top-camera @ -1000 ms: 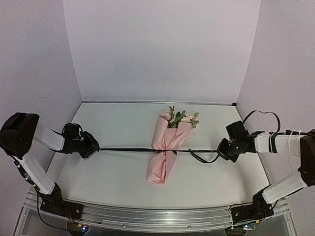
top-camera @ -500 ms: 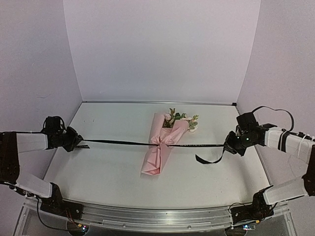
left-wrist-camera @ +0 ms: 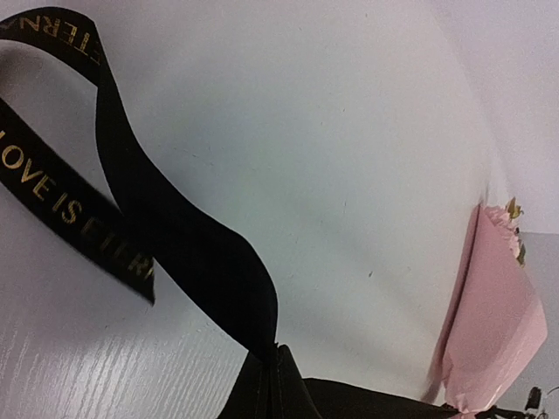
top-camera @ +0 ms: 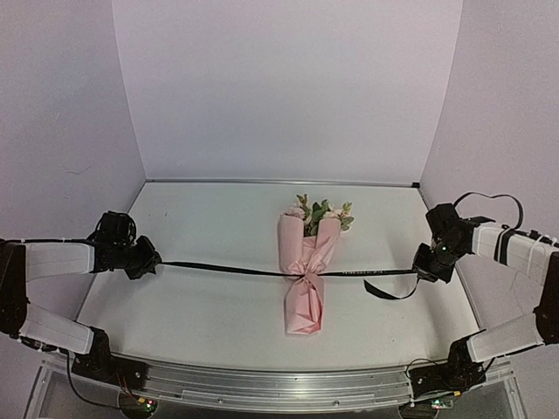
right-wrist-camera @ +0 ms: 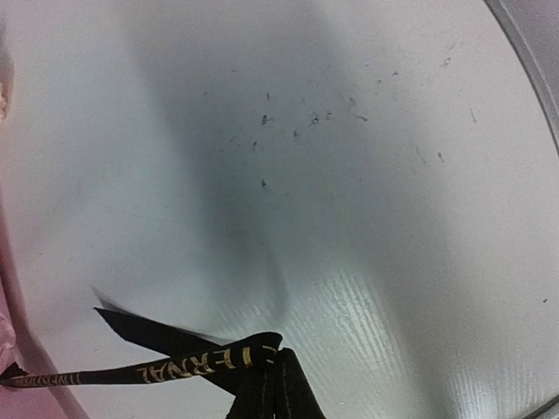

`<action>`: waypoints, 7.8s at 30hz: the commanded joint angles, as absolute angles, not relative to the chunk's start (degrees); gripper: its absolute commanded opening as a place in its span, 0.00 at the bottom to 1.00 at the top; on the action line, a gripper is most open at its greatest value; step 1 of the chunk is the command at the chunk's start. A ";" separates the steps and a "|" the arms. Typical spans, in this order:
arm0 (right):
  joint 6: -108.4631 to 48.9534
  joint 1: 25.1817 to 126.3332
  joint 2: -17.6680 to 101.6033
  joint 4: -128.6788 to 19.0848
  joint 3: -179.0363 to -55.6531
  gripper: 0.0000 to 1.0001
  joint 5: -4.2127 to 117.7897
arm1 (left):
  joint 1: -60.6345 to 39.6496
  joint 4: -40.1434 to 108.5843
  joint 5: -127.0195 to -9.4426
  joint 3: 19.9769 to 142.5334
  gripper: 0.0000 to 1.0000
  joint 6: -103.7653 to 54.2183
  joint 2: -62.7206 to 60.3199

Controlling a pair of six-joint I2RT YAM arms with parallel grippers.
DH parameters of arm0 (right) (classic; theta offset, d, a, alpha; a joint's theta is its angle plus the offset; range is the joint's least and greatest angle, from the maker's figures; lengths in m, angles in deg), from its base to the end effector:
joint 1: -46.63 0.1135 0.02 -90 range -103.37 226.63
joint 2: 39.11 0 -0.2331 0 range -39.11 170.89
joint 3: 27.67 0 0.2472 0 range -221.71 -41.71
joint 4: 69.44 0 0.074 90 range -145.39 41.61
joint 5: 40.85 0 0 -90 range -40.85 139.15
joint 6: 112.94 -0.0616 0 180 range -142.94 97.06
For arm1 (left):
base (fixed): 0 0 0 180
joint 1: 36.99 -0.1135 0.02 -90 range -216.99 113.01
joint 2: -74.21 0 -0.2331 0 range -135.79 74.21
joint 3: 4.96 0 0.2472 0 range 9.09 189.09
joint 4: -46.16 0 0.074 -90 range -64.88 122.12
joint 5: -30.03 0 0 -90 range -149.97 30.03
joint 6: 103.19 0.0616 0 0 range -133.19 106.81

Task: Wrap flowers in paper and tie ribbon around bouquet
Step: Tie the ribbon around the folded bouquet, then pick up the left side of the half-tied ribbon from the center of the board, then place the left side of the half-tied ribbon on the folded bouquet.

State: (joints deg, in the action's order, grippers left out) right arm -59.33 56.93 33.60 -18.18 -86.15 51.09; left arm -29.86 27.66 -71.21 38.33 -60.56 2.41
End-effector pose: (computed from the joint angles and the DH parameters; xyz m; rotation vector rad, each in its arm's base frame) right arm 0.2422 0.0461 0.1520 0.6105 2.6799 0.2793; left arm 0.2526 -0.0437 0.1186 -0.7628 2.3614 -0.6641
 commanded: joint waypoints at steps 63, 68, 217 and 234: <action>-26.93 102.22 99.93 -7.03 -161.87 0.73 73.63 | -6.36 22.27 -84.01 54.92 0.29 -47.08 -21.94; -27.49 104.31 99.27 -7.04 -159.47 0.71 73.63 | -2.91 22.42 -84.91 52.03 0.20 -49.66 -18.39; -70.36 88.75 49.00 -41.32 -98.86 0.00 43.90 | 16.84 29.74 -88.61 90.24 0.37 -19.54 -43.24; -71.30 88.73 50.97 -37.61 -103.35 0.00 44.74 | 18.55 29.10 -85.80 90.05 0.24 -15.65 -43.72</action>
